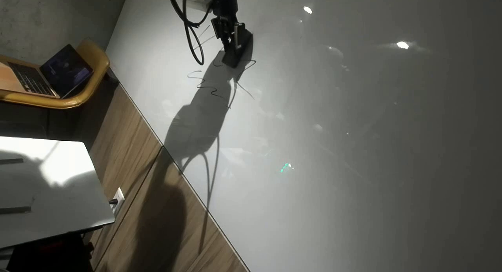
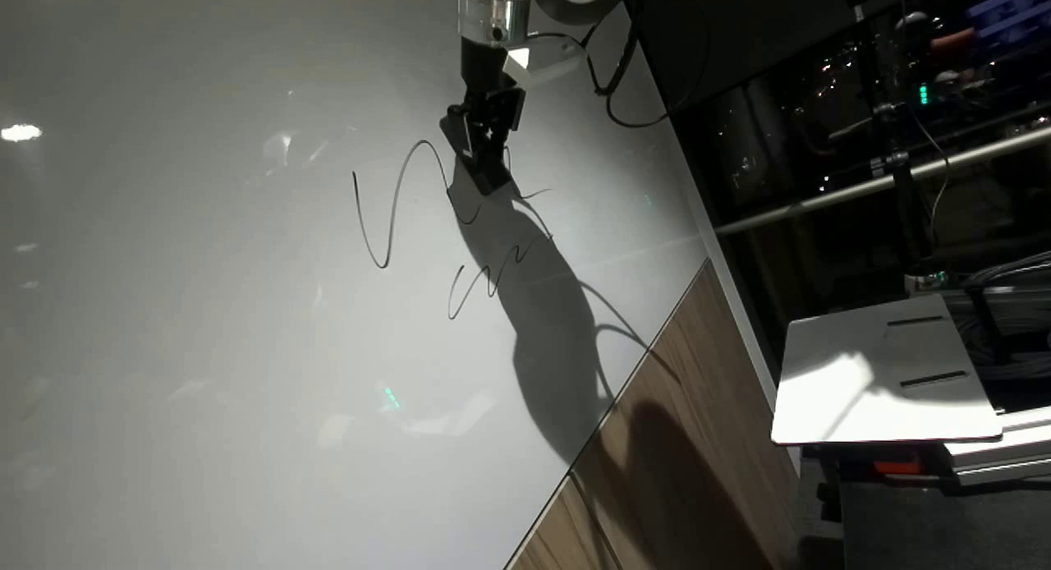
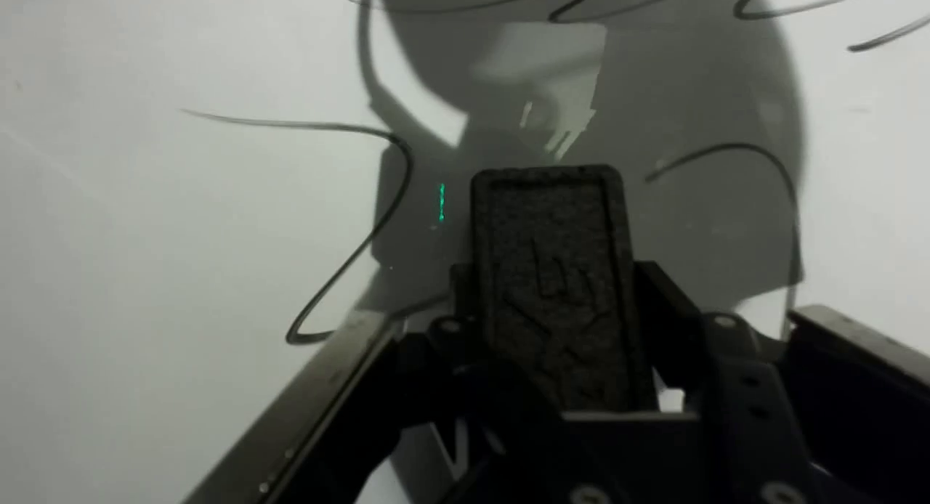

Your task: Use the duster to erase the writings on the board

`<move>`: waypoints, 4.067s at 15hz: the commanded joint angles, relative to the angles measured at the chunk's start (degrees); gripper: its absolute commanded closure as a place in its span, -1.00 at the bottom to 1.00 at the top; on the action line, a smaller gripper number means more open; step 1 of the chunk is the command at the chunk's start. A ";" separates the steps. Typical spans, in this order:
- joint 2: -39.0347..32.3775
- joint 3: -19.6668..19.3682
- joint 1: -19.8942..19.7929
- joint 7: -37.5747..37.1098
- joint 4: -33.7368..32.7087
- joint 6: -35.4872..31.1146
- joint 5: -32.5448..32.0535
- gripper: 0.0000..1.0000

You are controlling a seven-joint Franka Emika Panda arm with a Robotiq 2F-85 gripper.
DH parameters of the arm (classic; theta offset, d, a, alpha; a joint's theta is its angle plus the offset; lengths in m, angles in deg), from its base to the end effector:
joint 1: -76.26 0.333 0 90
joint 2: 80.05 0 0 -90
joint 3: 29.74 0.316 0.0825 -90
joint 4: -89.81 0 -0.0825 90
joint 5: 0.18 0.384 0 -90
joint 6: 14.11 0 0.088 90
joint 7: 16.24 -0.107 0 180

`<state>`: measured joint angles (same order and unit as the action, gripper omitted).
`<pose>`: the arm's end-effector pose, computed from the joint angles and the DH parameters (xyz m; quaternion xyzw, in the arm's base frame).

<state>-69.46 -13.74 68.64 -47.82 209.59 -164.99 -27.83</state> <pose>0.5416 0.1017 0.5817 0.9180 -0.0242 0.3880 0.0783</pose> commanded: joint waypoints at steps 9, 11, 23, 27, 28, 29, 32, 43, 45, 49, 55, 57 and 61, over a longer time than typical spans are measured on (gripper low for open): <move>-8.23 -8.49 -0.94 -1.88 -4.63 2.51 -10.88 0.41; -8.81 -9.86 -0.58 -2.88 -4.01 3.32 -12.23 0.41; -7.75 -10.56 5.31 -8.58 -1.08 5.74 -13.59 0.41; -10.89 -11.28 6.46 -15.91 3.72 -0.92 -22.83 0.41; -12.18 -10.54 5.90 -18.18 3.90 -1.90 -25.36 0.41; -13.13 -10.65 6.12 -19.63 3.85 -2.53 -27.11 0.41; -15.06 -10.31 7.21 -23.32 2.72 -2.57 -30.97 0.41; -10.65 -1.20 15.66 -23.01 -1.94 -0.16 -23.84 0.41; -11.00 -0.69 16.26 -22.24 -3.74 -0.35 -23.38 0.41; -11.45 -0.32 16.58 -22.52 -4.08 -0.36 -22.61 0.41; -13.20 0.43 17.84 -25.42 -1.87 -0.12 -23.17 0.41; -14.25 0.23 17.79 -25.94 -2.14 -0.22 -24.11 0.41; -16.82 -1.77 16.05 -24.95 -4.71 -0.65 -26.22 0.41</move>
<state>-84.46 -14.10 85.82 -72.76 207.72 -165.86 -52.03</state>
